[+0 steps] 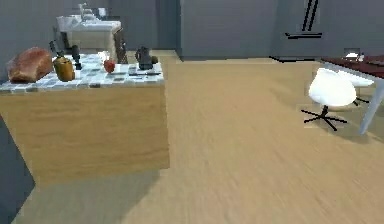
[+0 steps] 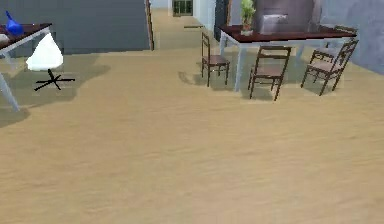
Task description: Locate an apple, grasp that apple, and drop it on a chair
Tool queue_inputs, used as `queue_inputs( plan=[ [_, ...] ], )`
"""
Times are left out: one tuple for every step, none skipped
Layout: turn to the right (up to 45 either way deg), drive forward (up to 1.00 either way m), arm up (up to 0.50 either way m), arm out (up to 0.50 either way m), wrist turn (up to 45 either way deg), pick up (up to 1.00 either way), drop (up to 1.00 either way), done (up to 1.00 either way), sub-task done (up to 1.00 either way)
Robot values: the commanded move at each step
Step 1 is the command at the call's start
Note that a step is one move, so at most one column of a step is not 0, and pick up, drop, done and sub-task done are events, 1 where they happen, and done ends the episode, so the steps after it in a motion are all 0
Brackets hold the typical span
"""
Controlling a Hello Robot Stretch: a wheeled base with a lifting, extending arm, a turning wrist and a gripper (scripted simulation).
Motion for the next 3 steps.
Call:
queue_inputs(
  plan=[
    [0.0, 1.00, 0.00, 0.00, 0.0, 0.00, 0.00, 0.00, 0.00],
    [-45.0, 0.00, 0.00, 0.00, 0.0, 0.00, 0.00, 0.00, 0.00],
    [-45.0, 0.00, 0.00, 0.00, 0.0, 0.00, 0.00, 0.00, 0.00]
  ],
)
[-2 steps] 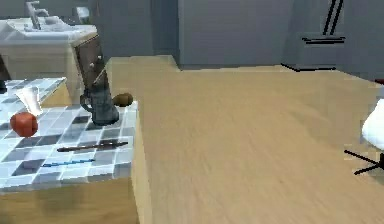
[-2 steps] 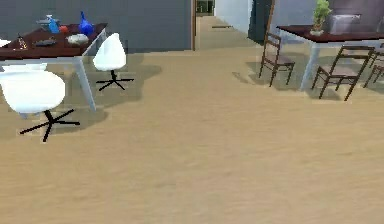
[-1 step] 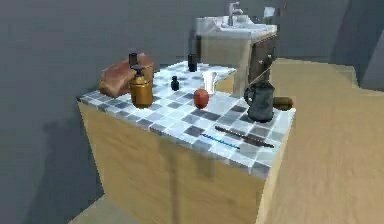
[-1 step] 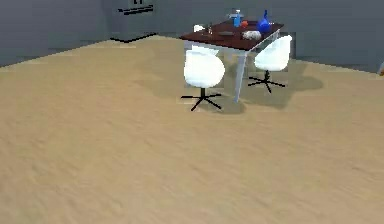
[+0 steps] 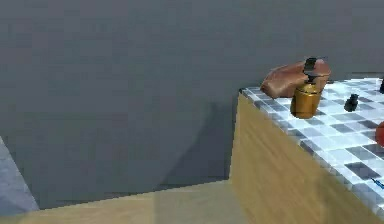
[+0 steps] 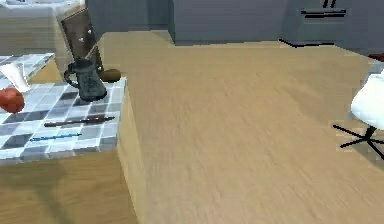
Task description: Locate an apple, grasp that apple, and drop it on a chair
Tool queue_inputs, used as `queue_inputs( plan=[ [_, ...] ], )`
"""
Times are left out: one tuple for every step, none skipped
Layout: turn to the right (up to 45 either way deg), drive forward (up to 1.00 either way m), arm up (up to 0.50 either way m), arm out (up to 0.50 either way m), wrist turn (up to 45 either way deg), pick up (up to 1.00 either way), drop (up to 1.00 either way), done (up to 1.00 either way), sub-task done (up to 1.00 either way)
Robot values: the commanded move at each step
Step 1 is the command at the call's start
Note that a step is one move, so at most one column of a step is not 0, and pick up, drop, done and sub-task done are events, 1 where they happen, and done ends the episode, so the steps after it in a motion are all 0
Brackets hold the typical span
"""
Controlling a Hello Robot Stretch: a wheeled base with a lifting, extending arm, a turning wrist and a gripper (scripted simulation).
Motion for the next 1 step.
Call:
queue_inputs(
  plan=[
    [-39.0, 0.00, 0.00, 0.00, 0.0, 0.00, 0.00, 0.00, 0.00]
  ],
)
